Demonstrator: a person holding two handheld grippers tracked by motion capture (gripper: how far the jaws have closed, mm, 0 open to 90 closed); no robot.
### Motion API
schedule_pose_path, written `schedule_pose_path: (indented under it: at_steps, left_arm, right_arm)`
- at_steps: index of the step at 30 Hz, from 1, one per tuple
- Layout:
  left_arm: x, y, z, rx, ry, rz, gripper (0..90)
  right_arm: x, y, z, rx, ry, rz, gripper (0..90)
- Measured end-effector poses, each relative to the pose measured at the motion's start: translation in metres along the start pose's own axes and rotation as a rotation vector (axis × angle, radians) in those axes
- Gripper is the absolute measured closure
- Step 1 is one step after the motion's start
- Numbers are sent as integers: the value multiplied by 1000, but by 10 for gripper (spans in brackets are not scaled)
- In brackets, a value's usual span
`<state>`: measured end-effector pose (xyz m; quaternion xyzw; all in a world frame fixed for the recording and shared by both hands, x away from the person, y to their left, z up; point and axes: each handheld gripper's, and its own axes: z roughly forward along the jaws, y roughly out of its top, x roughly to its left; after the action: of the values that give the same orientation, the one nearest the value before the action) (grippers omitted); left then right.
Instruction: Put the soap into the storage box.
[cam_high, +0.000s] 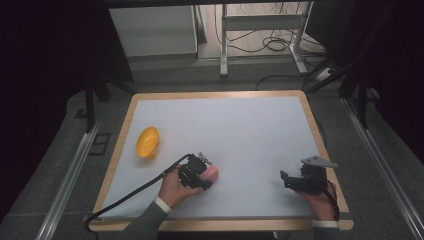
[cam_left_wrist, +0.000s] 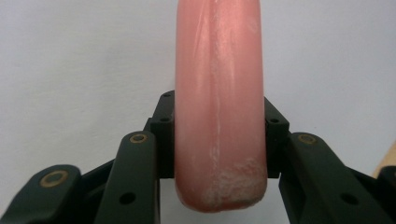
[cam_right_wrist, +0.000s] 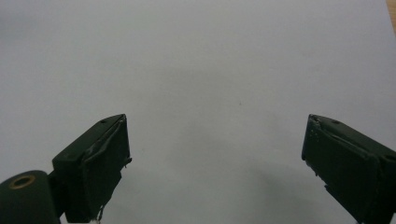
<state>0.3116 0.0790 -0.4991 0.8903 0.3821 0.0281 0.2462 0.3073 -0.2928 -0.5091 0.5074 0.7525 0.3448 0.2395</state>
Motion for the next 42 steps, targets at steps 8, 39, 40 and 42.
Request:
schedule_pose_path:
  at_steps: [8,39,40,42]
  left_arm:
    - [15,-1,-26,-63,11,-20,598]
    - [79,-21,-78,-154,107,-148,598]
    - [81,-23,-79,-157,110,-153,598]
    - [86,-26,-83,-157,117,-163,598]
  right_arm:
    - [-1,0,-1,-3,4,4,74]
    - [-1,0,-1,-1,0,4,74]
    - [-1,0,-1,-1,1,4,74]
    - [-1,0,-1,-1,0,5,74]
